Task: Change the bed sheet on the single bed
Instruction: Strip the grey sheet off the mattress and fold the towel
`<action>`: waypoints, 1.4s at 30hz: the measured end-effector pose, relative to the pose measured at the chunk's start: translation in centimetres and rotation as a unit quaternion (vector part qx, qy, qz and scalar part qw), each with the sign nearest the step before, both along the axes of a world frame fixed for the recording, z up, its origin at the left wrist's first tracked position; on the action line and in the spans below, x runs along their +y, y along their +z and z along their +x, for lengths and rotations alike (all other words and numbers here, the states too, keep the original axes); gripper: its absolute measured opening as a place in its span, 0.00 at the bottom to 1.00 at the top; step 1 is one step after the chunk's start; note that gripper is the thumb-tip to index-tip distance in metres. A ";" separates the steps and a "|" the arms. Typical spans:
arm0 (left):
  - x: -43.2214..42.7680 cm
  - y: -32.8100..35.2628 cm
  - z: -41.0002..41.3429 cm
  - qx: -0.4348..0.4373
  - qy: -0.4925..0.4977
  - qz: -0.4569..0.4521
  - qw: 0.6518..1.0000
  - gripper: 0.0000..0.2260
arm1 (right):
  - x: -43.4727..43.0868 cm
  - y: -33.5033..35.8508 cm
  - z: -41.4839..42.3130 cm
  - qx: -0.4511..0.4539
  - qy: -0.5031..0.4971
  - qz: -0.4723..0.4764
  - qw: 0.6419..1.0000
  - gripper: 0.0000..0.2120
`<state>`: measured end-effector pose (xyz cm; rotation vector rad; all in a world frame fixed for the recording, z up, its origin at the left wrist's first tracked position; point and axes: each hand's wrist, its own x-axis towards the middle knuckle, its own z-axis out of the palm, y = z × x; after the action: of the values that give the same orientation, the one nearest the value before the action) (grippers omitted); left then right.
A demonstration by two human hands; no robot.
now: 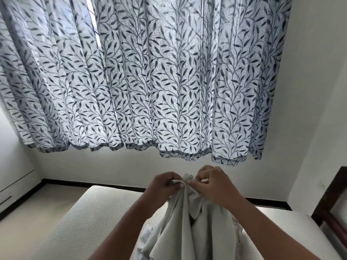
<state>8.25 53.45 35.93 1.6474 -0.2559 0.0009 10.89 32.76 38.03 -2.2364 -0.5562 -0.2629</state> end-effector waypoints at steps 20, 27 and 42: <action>-1.4 0.2 -0.9 -0.204 0.154 0.095 0.962 0.13 | 3.1 0.5 -0.7 0.165 0.016 0.170 0.971 0.11; -1.6 0.1 -1.4 -0.195 0.234 0.104 0.947 0.21 | 2.5 1.3 -0.5 0.395 0.151 0.347 0.837 0.18; -0.3 0.3 -1.7 0.006 0.121 -0.094 0.988 0.03 | 1.5 0.2 0.4 0.102 0.146 0.111 0.978 0.08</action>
<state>6.60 53.13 36.25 1.4808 -0.0435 0.1929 11.24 34.31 38.22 -1.9083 -0.6980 0.0548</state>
